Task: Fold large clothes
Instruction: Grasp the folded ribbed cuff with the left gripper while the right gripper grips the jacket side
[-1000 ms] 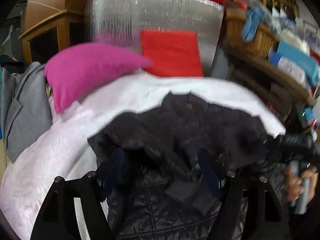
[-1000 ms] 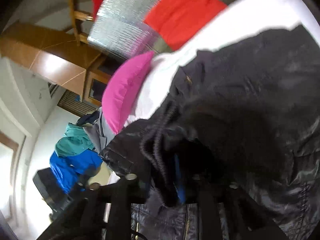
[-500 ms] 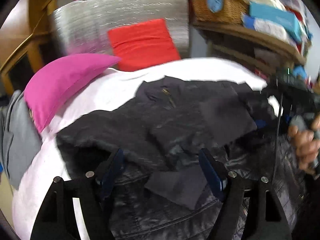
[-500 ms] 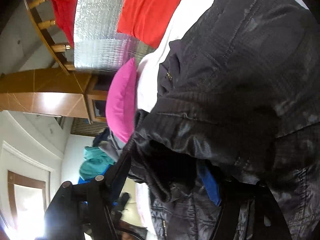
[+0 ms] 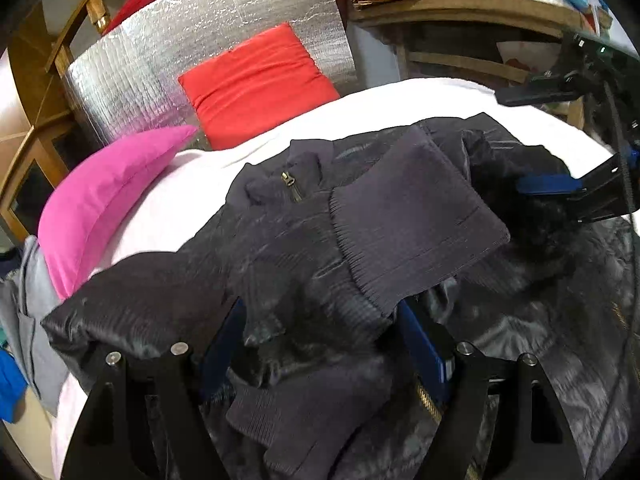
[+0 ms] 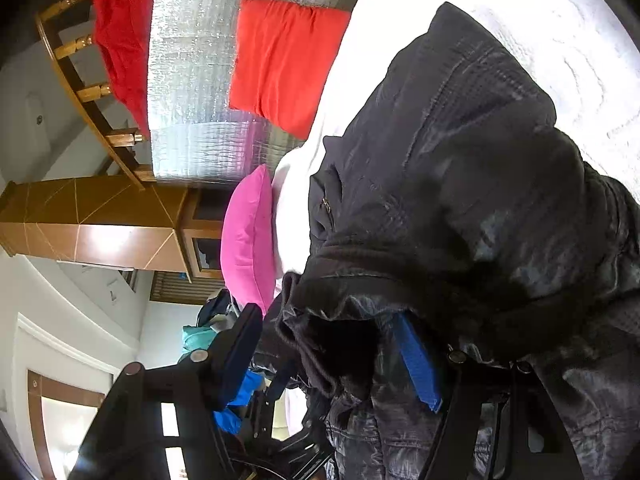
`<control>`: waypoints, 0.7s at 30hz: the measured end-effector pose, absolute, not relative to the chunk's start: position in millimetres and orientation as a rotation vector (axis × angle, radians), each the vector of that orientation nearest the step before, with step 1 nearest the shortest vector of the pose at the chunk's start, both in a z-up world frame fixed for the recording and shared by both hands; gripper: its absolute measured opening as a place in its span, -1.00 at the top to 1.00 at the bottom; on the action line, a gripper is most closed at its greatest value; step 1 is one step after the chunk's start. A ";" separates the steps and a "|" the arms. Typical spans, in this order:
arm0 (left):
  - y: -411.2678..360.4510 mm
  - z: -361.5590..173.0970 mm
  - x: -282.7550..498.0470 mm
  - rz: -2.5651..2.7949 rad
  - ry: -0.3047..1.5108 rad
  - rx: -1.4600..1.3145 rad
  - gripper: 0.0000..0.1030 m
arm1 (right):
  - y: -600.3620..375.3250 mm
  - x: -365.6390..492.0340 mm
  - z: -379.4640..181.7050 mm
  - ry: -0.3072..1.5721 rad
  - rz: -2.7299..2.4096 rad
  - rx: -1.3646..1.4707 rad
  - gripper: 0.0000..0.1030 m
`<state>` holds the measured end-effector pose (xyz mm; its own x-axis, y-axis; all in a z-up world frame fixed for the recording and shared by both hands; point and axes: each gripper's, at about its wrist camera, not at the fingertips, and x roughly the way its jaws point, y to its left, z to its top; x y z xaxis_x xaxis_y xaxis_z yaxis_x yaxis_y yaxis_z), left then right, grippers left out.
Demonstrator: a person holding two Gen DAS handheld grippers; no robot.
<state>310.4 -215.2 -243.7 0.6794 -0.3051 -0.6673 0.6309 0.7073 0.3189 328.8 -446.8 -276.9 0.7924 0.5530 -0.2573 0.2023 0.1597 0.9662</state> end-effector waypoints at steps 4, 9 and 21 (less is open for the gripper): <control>-215.9 -245.5 320.5 -0.571 0.638 0.504 -0.29 | -447.9 327.7 -277.9 0.670 0.289 1.412 -0.39; -198.5 -234.0 343.3 -0.596 0.649 0.347 0.46 | -447.0 326.5 -276.3 0.683 0.289 1.381 -0.39; -104.2 -154.5 358.4 -0.571 0.523 0.005 0.55 | -372.2 359.1 -266.3 0.851 0.351 1.151 -0.39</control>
